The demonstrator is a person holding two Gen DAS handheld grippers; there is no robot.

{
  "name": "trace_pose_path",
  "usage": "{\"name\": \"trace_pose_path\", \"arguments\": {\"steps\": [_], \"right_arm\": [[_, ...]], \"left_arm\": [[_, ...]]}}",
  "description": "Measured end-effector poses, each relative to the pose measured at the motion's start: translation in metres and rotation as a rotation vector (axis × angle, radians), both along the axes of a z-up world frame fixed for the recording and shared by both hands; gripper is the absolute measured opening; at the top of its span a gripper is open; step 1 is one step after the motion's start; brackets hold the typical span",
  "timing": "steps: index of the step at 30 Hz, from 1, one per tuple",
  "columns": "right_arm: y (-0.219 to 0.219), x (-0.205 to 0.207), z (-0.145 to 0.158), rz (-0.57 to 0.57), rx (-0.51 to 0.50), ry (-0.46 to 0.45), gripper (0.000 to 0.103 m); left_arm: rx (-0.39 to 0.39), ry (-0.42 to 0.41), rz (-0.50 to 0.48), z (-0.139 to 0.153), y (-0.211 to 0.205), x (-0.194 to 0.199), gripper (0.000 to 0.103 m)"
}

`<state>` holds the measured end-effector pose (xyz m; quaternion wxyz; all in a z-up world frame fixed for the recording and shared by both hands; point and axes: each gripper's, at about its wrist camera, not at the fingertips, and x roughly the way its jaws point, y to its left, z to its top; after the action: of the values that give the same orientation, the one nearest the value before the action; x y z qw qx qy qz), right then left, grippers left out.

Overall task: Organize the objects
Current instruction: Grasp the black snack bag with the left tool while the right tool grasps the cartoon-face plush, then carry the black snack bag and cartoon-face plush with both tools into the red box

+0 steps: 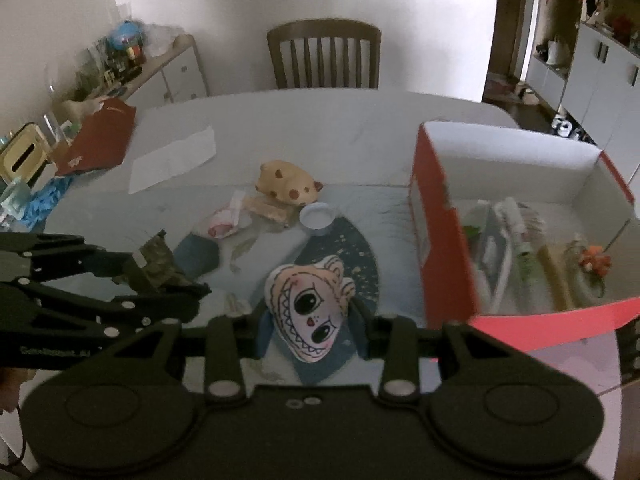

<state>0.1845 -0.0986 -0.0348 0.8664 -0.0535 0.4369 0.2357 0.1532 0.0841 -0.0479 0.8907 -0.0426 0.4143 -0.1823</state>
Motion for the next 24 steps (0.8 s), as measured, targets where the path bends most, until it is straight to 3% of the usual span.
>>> {"name": "trace_pose_path", "arguments": {"steps": [13,24], "right_arm": [[-0.066,0.010,0.020,-0.010,0.046,-0.050,0.038],[-0.134,0.040,0.020,-0.045,0.057,-0.063,0.038]], "left_arm": [[0.001,-0.053,-0.052,0.027,-0.078,0.009,0.060],[0.009,-0.063,-0.070,0.031,-0.146,0.032,0.060]]}}
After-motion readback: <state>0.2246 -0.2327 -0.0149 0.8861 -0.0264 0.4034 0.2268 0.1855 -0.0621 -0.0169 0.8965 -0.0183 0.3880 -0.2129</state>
